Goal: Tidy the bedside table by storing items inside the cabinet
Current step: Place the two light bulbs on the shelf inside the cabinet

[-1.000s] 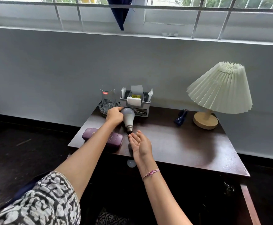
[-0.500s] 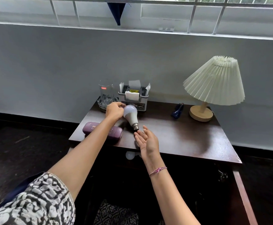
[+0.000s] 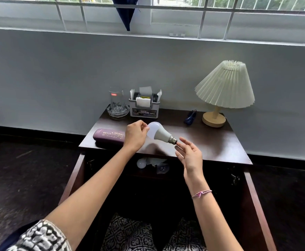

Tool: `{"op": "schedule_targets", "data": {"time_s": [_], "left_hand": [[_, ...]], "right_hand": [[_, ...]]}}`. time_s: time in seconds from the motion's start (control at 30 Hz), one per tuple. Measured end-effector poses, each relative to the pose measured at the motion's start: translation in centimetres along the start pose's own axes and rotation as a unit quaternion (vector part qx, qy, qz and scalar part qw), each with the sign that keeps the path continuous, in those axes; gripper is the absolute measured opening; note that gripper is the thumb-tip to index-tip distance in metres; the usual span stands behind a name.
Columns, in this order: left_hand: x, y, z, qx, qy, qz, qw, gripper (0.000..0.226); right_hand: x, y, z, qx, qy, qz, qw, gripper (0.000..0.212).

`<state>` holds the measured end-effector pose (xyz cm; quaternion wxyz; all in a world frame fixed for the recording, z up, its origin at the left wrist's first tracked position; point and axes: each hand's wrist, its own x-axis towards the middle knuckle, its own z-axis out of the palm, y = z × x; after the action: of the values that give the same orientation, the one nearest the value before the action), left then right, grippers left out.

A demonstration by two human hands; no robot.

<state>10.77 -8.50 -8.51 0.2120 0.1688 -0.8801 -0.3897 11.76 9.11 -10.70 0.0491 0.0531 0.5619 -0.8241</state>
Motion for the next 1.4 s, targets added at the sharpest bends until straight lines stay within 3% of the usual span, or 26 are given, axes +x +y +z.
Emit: {"op": "schedule_targets", "data": {"time_s": [0.23,0.47,0.83,1.2,1.4], "left_hand": [[-4.7,0.9,0.3,-0.059,-0.017,0.004,0.998,0.013],[-7.1,1.0,1.3,-0.09,-0.046,-0.014,0.995,0.042],[-9.9,-1.6,3.0,-0.123,-0.091,-0.073,0.985,0.023],[-10.1,-4.9,10.2,-0.159,-0.159,-0.187,0.956,0.023],[-8.3,-5.7,14.3,-0.24,-0.184,-0.322,0.897,0.025]], "right_hand": [[-1.5,0.0,-3.7,-0.032,0.02,-0.044,0.998,0.02],[-2.5,0.6,-7.1,-0.056,0.043,-0.052,0.996,0.02],[-3.0,3.3,-9.1,-0.066,0.057,-0.043,0.995,0.025],[1.7,9.7,-11.3,-0.13,0.157,0.004,0.979,0.041],[5.8,11.4,-11.7,-0.13,0.153,0.004,0.98,0.044]]}}
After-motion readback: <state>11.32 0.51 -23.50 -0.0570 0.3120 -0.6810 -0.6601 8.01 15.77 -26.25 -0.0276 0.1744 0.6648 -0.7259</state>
